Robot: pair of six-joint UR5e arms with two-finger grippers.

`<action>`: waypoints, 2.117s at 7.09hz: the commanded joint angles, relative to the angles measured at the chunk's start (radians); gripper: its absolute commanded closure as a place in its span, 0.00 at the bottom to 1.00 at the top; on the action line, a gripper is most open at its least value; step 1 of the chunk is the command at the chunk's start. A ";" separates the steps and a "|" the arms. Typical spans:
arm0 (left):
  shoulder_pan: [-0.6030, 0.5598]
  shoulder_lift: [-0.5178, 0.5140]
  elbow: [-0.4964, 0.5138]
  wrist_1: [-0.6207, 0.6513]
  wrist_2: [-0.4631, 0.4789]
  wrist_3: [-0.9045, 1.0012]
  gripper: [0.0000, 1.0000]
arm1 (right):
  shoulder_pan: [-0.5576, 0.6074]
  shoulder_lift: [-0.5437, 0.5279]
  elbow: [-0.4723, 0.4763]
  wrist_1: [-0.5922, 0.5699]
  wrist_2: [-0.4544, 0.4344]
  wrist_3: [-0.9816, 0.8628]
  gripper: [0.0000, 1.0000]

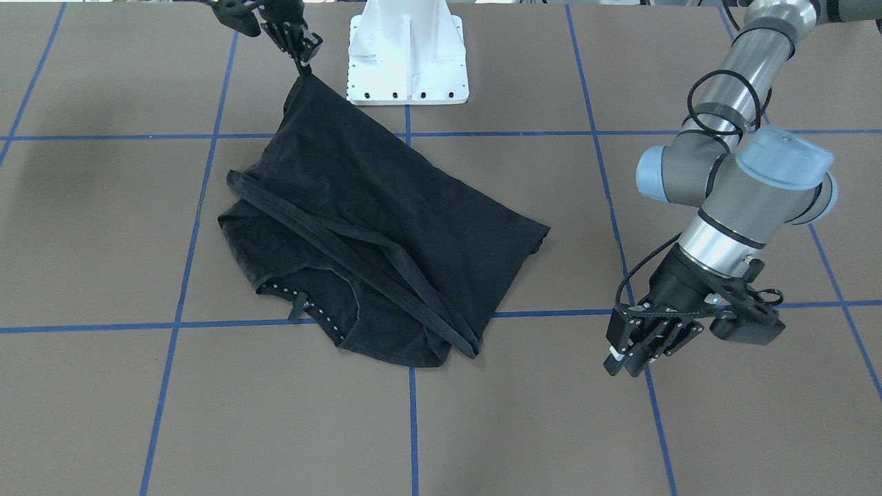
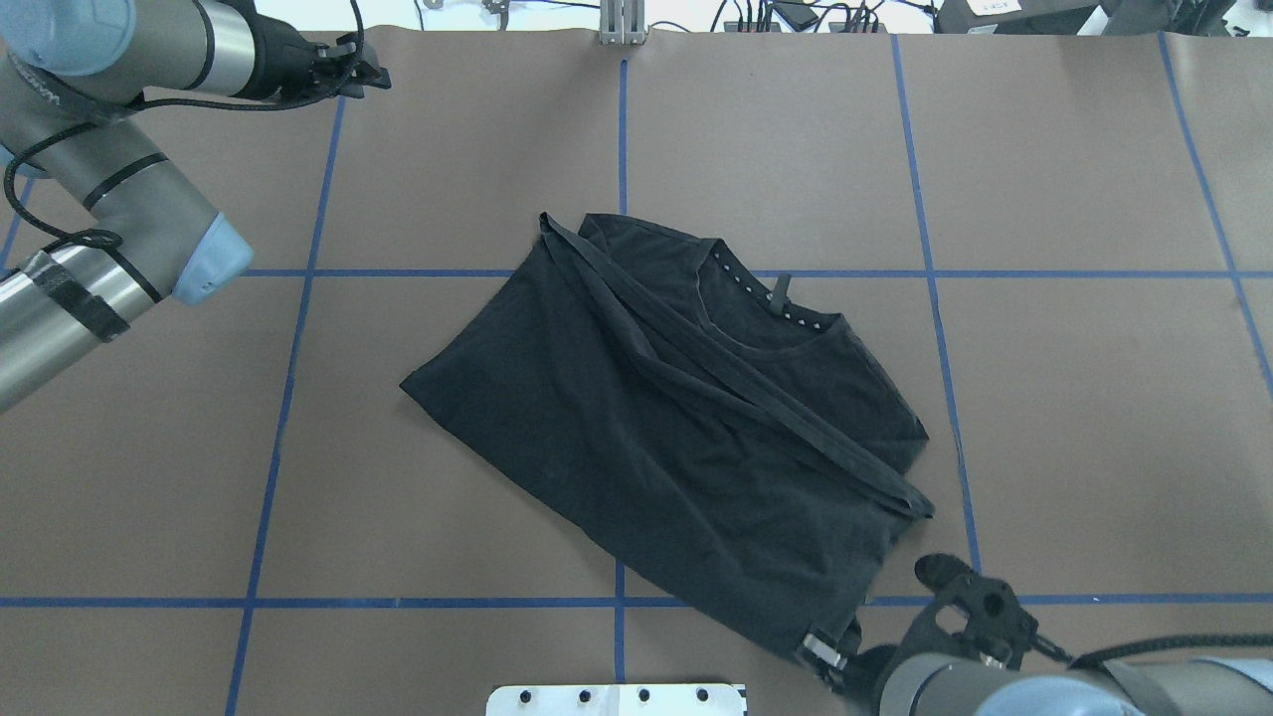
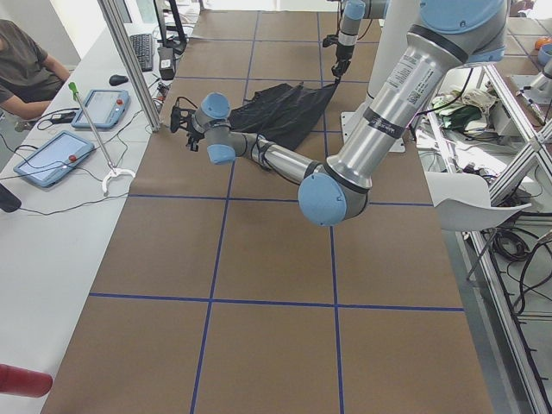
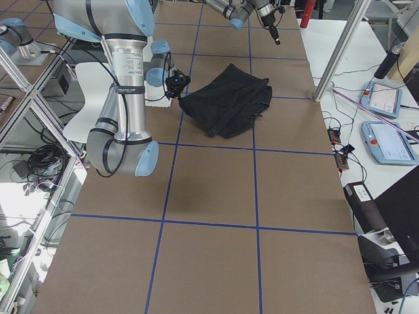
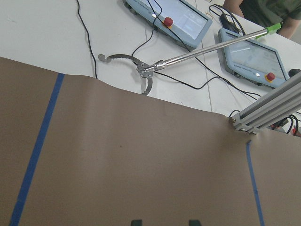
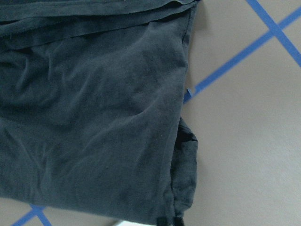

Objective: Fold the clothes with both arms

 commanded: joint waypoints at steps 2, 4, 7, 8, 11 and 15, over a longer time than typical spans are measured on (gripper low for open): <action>0.021 0.112 -0.194 0.046 -0.039 -0.018 0.56 | -0.021 0.002 0.072 -0.065 -0.013 0.051 0.00; 0.125 0.279 -0.375 0.119 0.026 -0.043 0.56 | 0.138 0.014 0.095 -0.062 -0.018 -0.011 0.00; 0.356 0.360 -0.399 0.120 0.193 -0.136 0.54 | 0.379 0.116 0.056 -0.059 -0.010 -0.218 0.00; 0.424 0.360 -0.390 0.120 0.239 -0.159 0.54 | 0.419 0.123 0.010 -0.059 -0.010 -0.225 0.00; 0.434 0.374 -0.381 0.120 0.240 -0.155 0.54 | 0.452 0.163 -0.041 -0.059 -0.009 -0.233 0.00; 0.449 0.368 -0.362 0.117 0.232 -0.153 0.65 | 0.456 0.163 -0.052 -0.059 -0.009 -0.231 0.00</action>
